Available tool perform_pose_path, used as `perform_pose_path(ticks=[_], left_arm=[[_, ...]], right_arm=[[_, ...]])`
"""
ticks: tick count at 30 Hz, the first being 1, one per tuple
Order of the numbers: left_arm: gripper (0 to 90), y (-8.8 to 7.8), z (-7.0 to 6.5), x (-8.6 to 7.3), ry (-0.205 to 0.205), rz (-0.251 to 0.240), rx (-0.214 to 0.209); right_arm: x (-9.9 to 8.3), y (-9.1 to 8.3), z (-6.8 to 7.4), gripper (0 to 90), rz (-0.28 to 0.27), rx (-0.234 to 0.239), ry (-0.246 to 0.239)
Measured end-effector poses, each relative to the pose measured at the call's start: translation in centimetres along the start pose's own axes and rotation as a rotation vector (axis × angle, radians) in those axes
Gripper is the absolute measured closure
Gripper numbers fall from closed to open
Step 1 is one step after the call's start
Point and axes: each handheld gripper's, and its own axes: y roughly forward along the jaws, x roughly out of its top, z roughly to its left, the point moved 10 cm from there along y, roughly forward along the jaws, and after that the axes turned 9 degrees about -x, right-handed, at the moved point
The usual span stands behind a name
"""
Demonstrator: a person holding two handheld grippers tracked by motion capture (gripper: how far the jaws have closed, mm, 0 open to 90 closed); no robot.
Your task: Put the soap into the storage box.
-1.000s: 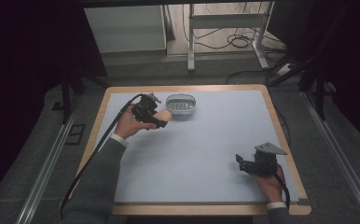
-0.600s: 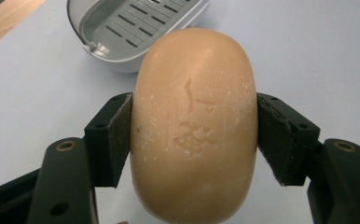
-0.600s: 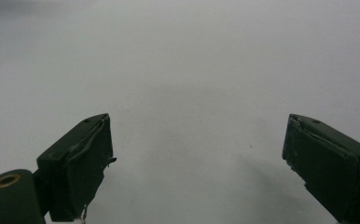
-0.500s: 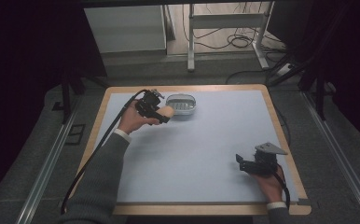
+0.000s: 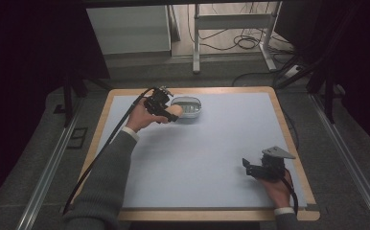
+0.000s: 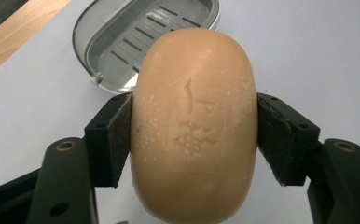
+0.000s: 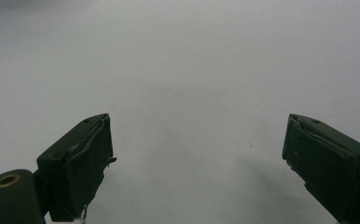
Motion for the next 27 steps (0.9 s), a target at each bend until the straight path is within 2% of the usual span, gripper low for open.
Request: perform_pose_path(ticks=[20, 27], left_arm=[[32.7, 1.5, 1.0, 2.3, 0.028, 0.012, -0.01], [32.8, 2.0, 1.4, 2.7, 0.025, 0.016, -0.02]], right_arm=[[0.0, 0.0, 0.0, 8.6, 0.001, 0.001, -0.001], [0.0, 0.0, 0.0, 8.5, 0.001, 0.001, 0.0]])
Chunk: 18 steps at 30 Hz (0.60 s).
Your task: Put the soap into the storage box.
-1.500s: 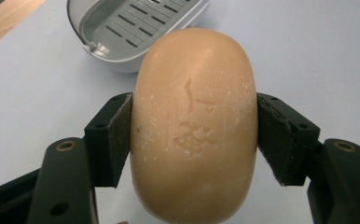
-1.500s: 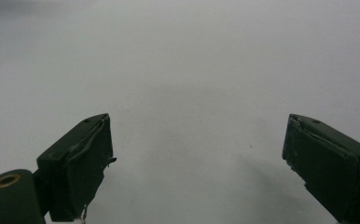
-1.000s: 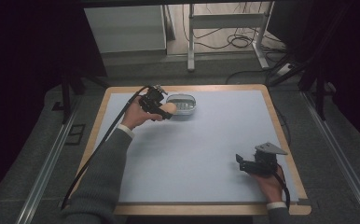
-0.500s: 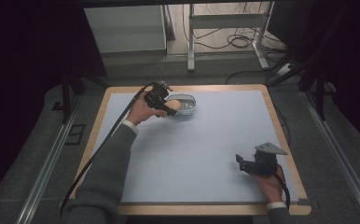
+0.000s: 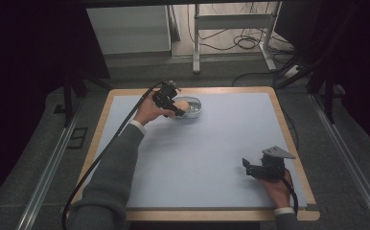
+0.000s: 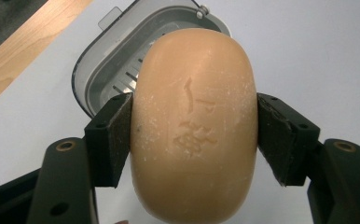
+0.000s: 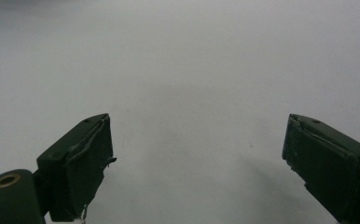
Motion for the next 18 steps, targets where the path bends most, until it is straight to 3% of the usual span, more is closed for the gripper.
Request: perform_pose_path(ticks=[10, 18], left_arm=[[32.8, 0.7, 0.6, 0.6, -0.002, -0.002, -0.002], [32.7, 1.4, 1.1, 1.0, 0.003, 0.024, 0.004]], right_arm=[[0.0, 0.0, 0.0, 8.6, 0.001, 0.0, 0.0], [0.0, 0.0, 0.0, 8.6, 0.002, 0.0, 0.0]])
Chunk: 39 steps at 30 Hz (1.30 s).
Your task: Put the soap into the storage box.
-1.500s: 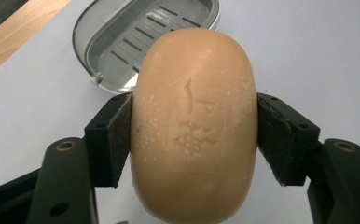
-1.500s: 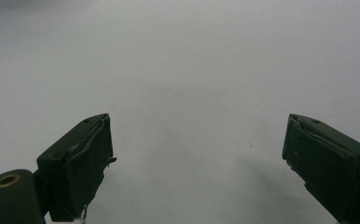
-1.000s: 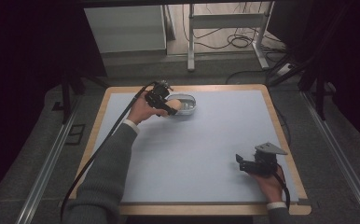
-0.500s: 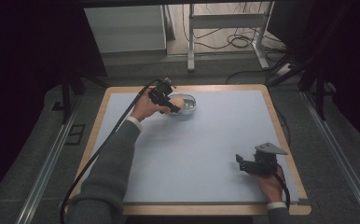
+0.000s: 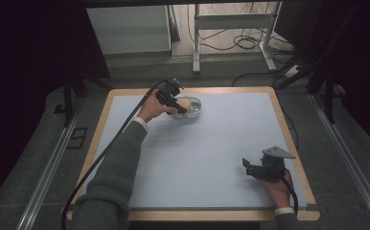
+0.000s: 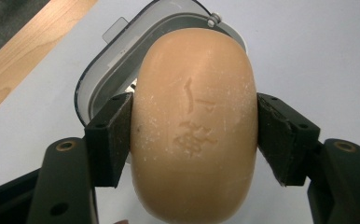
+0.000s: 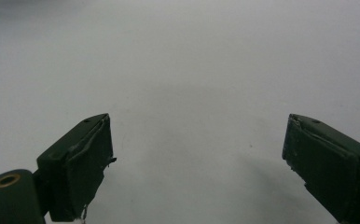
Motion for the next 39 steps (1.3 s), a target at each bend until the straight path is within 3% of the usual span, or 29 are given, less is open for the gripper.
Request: perform_pose_path(ticks=[21, 39], left_arm=[[32.7, 1.8, 1.1, 1.6, 0.037, 0.03, -0.001], [32.6, 3.3, 1.8, 1.8, 0.02, 0.032, -0.006]], right_arm=[[0.0, 0.0, 0.0, 8.5, 0.003, -0.002, 0.005], [0.0, 0.0, 0.0, 8.5, 0.002, -0.003, 0.003]])
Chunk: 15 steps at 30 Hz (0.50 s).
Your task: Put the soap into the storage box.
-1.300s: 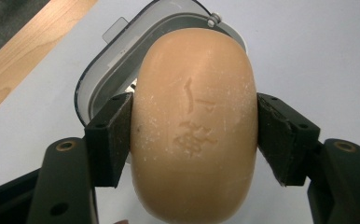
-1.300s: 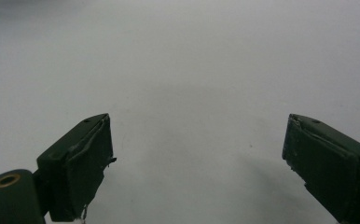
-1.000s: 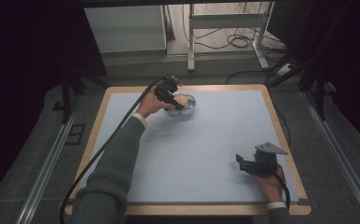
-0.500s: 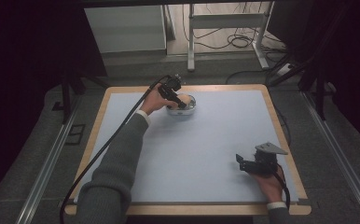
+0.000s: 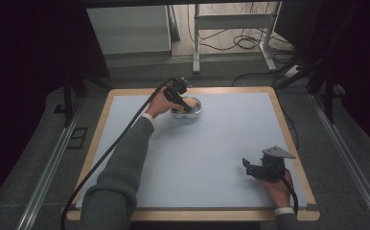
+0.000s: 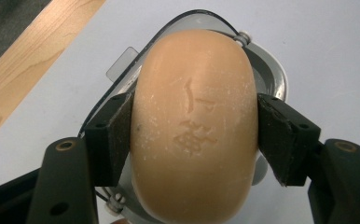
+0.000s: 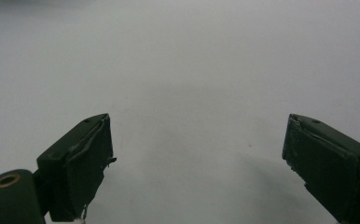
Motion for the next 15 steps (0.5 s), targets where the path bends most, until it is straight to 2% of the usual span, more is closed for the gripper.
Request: perform_pose_path(ticks=[5, 8, 15], left_arm=[[32.0, 0.3, 0.3, -0.3, 0.002, 0.018, 0.007], [28.7, 0.1, 0.0, 0.0, -0.016, -0.009, -0.016], [25.3, -1.6, -0.7, 0.3, 0.002, -0.056, -0.003]], right_arm=[[0.0, 0.0, 0.0, 8.5, 0.0, 0.0, 0.0], [0.0, 0.0, 0.0, 8.5, 0.001, 0.0, 0.001], [0.0, 0.0, 0.0, 8.5, -0.001, -0.002, -0.001]])
